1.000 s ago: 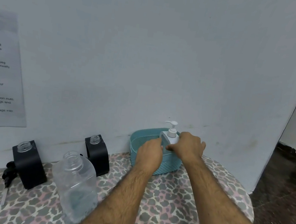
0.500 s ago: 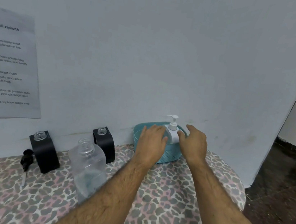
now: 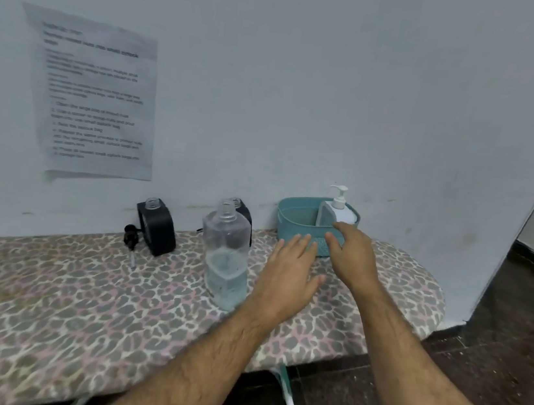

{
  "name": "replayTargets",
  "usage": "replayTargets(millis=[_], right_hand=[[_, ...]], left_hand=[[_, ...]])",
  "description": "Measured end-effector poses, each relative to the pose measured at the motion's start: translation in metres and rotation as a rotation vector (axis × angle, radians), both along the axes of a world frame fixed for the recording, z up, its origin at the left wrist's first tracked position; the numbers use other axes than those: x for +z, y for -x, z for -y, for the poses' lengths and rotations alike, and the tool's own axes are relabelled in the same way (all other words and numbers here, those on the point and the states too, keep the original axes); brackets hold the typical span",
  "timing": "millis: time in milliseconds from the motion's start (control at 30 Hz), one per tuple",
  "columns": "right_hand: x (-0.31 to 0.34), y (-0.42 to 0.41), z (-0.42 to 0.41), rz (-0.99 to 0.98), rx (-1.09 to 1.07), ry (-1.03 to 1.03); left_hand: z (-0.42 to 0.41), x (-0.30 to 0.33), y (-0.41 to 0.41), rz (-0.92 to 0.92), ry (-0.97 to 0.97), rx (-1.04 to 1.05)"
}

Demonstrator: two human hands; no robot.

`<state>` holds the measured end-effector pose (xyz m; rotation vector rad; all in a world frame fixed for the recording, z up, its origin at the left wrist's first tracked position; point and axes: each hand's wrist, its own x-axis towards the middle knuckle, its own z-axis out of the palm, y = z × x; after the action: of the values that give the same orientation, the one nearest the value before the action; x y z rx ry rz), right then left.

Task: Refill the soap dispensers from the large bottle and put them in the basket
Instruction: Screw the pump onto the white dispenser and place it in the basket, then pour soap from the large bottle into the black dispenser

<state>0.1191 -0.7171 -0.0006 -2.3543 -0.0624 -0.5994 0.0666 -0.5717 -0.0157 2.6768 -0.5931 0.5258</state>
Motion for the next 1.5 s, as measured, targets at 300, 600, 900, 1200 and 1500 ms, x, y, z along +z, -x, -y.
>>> replayTargets(millis=[300, 600, 900, 1200, 1500], right_hand=[[-0.004, 0.060, -0.050, -0.001, 0.104, -0.087], [-0.022, 0.119, -0.111, 0.183, 0.099, -0.211], [-0.031, 0.132, -0.191, 0.080, 0.362, -0.200], [-0.047, 0.089, -0.255, -0.157, 0.403, -0.198], [-0.046, 0.029, -0.306, -0.225, 0.311, -0.255]], left_hand=[[-0.054, -0.013, 0.072, 0.052, 0.076, -0.014], [-0.128, -0.022, 0.113, 0.059, 0.138, 0.137], [-0.208, -0.025, 0.116, -0.003, 0.188, 0.323], [-0.275, -0.033, 0.091, -0.134, 0.242, 0.516], [-0.309, -0.048, 0.061, -0.207, 0.087, 0.500]])
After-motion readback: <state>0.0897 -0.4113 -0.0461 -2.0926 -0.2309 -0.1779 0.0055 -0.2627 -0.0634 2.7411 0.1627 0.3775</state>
